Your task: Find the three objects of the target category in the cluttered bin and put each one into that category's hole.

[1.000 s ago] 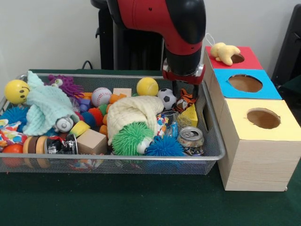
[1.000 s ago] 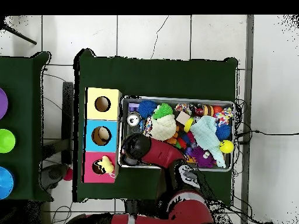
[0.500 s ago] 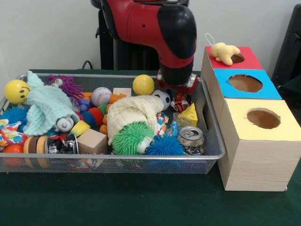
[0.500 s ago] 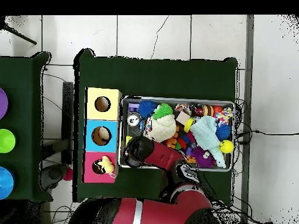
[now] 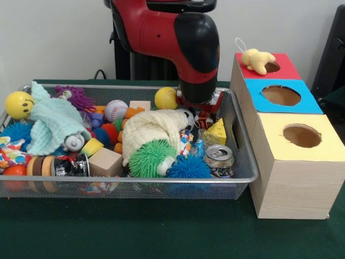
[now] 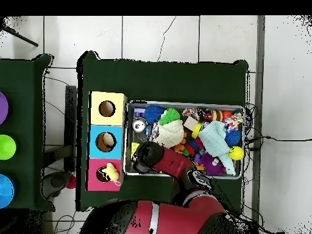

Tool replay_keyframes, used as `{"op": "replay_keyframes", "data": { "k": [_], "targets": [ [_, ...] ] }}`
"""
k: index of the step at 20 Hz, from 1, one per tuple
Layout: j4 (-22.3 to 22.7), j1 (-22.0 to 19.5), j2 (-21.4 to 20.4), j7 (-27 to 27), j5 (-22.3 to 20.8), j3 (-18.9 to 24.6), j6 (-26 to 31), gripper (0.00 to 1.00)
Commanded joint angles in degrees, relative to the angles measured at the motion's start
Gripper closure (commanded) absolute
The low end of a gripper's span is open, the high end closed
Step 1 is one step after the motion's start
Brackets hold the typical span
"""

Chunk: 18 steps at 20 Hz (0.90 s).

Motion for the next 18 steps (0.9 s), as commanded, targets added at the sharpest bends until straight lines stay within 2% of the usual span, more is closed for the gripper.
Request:
{"op": "replay_keyframes", "data": {
  "k": [1, 6, 8, 11, 15, 18],
  "targets": [
    [-5.67, -3.44, 10.99, 6.08, -1.79, 1.61, -10.17, 1.0],
    [-3.85, -4.0, 7.24, 4.68, -2.84, 1.92, -6.92, 1.0],
    [-2.04, -3.91, 3.05, 4.49, -3.06, 1.35, -3.4, 1.0],
    [1.61, -3.62, -5.34, 4.71, -3.19, -0.3, 3.68, 1.0],
    [2.95, -4.03, -12.71, 4.03, -3.82, -0.92, 11.82, 1.0],
    [3.03, -4.33, -16.07, 3.89, -4.31, -1.14, 16.58, 1.0]
  ]
}}
